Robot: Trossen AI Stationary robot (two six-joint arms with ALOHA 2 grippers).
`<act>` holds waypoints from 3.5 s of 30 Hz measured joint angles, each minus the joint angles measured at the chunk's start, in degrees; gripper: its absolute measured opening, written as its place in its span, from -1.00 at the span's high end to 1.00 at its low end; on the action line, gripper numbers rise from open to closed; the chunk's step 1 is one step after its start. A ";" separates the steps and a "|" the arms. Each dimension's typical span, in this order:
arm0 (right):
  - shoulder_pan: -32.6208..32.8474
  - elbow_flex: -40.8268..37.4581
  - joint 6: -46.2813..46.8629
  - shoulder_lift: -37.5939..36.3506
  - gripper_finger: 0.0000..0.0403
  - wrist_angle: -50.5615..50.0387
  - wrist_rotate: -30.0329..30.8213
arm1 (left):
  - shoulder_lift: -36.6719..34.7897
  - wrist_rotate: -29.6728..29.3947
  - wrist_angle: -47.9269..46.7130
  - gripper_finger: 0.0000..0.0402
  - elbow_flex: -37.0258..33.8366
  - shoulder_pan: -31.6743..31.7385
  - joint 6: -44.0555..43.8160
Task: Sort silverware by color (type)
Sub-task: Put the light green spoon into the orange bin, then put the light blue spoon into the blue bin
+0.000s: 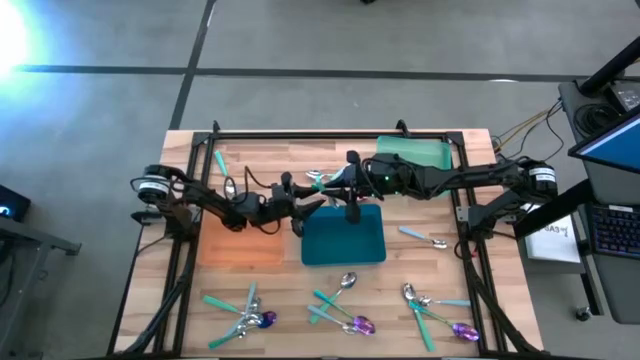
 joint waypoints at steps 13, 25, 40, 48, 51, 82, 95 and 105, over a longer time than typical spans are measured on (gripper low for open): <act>1.27 0.00 -0.52 0.00 0.78 -0.03 0.08 | 0.00 0.00 -6.35 0.13 4.05 0.02 -2.05; 1.44 0.02 -0.02 0.00 0.78 -0.71 0.19 | 0.00 1.97 -6.81 0.86 3.79 0.66 -1.80; 1.49 0.09 4.98 -5.13 0.03 -17.50 0.56 | -2.59 2.36 -12.77 0.86 3.34 0.70 -4.34; 1.54 0.09 16.77 -11.07 0.01 -39.56 0.56 | -10.81 2.51 -28.99 0.86 2.15 0.68 -6.54; 1.53 0.09 21.39 -11.62 0.01 -48.21 0.60 | -15.89 2.51 -41.28 0.86 2.30 0.68 -6.74; 2.25 -5.85 32.53 6.23 0.01 -77.23 -1.43 | -59.88 12.12 -134.98 0.85 2.78 0.61 -27.87; 2.28 -10.31 34.52 6.32 0.12 -73.93 -2.97 | -56.00 13.60 -136.32 0.26 2.78 0.61 -27.72; 2.27 -12.67 35.00 6.27 0.39 -67.38 -2.45 | -55.40 13.48 -132.19 0.29 2.78 0.61 -30.08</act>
